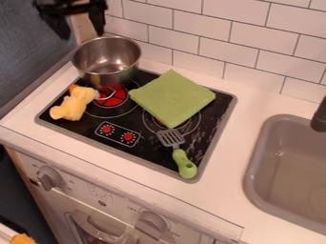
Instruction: Move the silver pot to the left upper corner of the stove
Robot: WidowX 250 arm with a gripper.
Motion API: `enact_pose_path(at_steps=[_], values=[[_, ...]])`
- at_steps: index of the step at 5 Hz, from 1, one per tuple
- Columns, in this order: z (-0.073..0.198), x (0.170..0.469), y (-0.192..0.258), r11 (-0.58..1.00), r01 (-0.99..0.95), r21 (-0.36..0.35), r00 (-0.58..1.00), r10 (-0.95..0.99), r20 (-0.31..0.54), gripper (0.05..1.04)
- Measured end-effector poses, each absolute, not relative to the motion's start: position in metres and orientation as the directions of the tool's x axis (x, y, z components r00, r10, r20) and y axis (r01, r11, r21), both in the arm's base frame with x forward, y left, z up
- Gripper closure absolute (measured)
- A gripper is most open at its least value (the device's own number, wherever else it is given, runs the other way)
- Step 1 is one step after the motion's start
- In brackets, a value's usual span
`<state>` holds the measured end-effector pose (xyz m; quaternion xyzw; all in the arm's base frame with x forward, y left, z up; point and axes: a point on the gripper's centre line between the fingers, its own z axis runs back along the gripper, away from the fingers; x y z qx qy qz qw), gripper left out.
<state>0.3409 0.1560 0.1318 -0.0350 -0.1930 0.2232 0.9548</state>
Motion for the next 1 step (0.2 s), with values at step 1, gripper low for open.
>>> enact_pose_path(at_steps=[1], values=[[0.1323,0.3245,0.1417,0.888,-0.417,-0.194,0.807,0.460,0.371,0.083]])
